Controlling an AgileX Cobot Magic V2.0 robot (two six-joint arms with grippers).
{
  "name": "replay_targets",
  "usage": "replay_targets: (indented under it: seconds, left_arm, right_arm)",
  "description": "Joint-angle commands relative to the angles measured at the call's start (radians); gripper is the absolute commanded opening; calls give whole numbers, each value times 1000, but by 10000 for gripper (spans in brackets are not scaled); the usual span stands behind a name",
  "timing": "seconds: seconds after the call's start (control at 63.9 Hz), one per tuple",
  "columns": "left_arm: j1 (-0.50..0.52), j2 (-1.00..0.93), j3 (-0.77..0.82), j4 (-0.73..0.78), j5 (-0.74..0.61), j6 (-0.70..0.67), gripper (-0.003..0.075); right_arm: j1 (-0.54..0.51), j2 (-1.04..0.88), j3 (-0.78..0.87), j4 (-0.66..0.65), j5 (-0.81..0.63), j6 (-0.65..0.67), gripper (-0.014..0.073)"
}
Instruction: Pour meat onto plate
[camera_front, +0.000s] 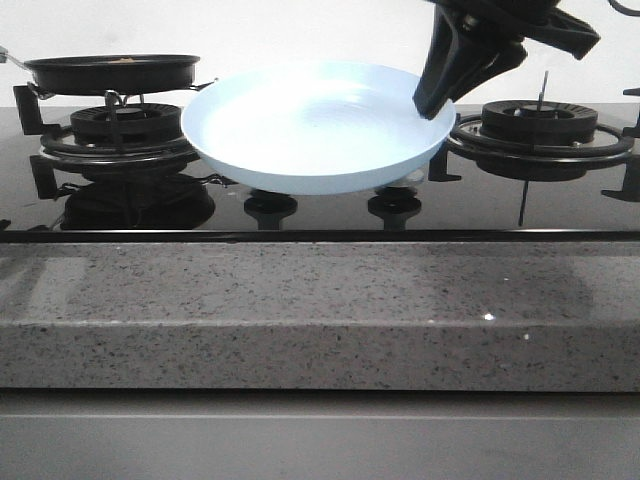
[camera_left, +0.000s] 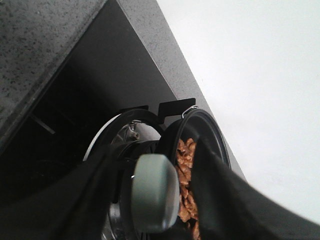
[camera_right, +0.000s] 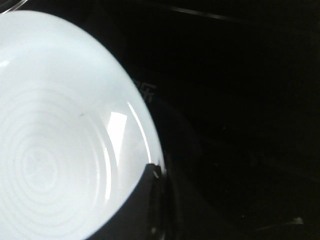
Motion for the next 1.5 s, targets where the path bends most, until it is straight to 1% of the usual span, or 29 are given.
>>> replay_targets:
  seconds: [0.0,0.031,0.11,0.125,0.156,0.376,0.704,0.908,1.002,1.174,1.377,1.487]
  left_arm:
    - [4,-39,-33,-62,25,9,204]
    - [4,-39,-33,-62,25,9,165]
    - [4,-39,-33,-78,32,9,102]
    - [4,-39,-33,-83,34,9,76]
    - [4,-39,-33,-95,39,9,55]
    - [4,-39,-33,-135,87,9,-21]
    - [5,-42,-33,-282,215,34,-20]
    - [5,-64,-33,-348,282,36,-20]
    - [5,-103,-33,-336,301,60,-20]
    - [-14,-203,-33,-250,294,78,-20]
    - [-99,-314,-14,-206,281,91,-20]
    - [-149,-360,0,-191,234,111,-20]
  right_arm:
    - [1,-52,-23,23,-42,-6,-71]
    - [1,-52,-23,23,-42,-6,-71]
    - [1,-52,-23,23,-42,-6,-71]
    - [1,-52,-23,23,-42,-6,-71]
    - [1,-52,-23,23,-42,-6,-71]
    - [1,-52,-23,23,-42,-6,-71]
    - [1,-52,-23,23,-42,-6,-71]
    - [1,-52,-23,23,-42,-6,-71]
    - [1,-52,-23,23,-42,-6,-71]
    - [1,-52,-23,23,-42,-6,-71]
    - [1,-52,-23,23,-42,-6,-71]
    - [1,-52,-23,23,-42,-6,-71]
